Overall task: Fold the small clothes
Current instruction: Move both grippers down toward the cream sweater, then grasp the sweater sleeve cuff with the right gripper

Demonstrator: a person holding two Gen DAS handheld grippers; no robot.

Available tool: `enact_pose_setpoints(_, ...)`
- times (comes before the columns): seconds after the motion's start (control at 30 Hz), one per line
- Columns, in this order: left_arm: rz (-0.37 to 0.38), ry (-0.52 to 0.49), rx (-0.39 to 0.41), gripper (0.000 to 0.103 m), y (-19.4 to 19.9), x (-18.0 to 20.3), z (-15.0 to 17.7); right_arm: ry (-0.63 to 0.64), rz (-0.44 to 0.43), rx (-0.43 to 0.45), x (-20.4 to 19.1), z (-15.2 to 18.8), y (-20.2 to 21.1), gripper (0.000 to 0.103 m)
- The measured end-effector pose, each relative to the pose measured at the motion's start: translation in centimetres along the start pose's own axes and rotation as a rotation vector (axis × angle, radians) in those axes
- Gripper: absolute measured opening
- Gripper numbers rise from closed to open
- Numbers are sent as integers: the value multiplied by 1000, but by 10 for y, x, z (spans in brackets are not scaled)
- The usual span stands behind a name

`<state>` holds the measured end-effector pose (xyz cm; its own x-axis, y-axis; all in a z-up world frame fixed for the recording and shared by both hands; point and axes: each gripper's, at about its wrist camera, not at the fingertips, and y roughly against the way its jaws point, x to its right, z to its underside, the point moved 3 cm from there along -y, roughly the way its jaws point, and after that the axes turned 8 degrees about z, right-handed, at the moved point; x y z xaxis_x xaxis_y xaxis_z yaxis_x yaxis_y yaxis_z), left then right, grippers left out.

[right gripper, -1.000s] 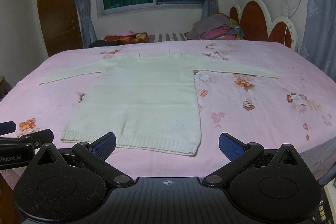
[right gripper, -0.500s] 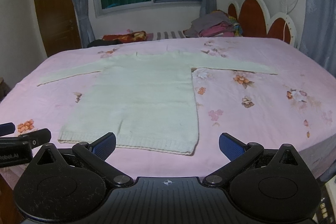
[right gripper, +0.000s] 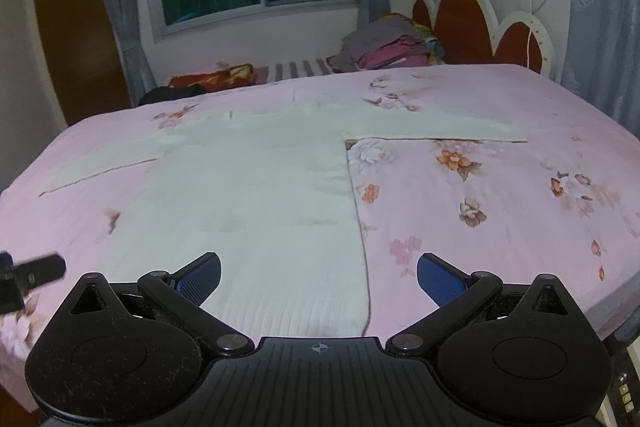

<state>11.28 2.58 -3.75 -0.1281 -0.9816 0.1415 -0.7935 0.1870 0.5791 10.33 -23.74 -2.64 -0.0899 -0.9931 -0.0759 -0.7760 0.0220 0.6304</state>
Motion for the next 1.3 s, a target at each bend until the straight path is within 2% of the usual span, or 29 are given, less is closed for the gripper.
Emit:
enact_pose_setpoints(0.13,45,16,13,103,-26,-9,-15,-3,21,4,-6,-18,-25,103)
enact_pose_setpoints(0.23,61,-19,36,103,-44,-12,-32,-11,42,10,-11,-33,-40,103)
enact_pose_setpoints(0.5,157,-12,-12,103,-76,-25,-61,-33,98,46,-18,-74,-66,103)
enact_pose_setpoints(0.63,169,-38,-20,103,-93,-19,-68,-25,129,52,-12,-80,-74,103)
enact_pose_setpoints(0.87,227,-28,-42,103,-125,4,-82,-112,190,67,44,-94,-96,103)
enact_pose_setpoints(1.07,156,-42,-45,103,-159,21,-99,-218,242,109,121,-121,-136,102)
enact_pose_setpoints(1.1,142,-39,-50,103,-168,24,-103,-234,247,109,136,-126,-145,94)
enact_pose_setpoints(1.13,129,-38,-51,103,-177,29,-107,-249,251,103,150,-131,-155,70)
enact_pose_setpoints(1.17,115,-40,-53,103,-184,33,-111,-265,257,89,162,-134,-164,61)
enact_pose_setpoints(1.3,55,-45,-73,103,-223,53,-127,-358,258,60,219,-146,-209,61)
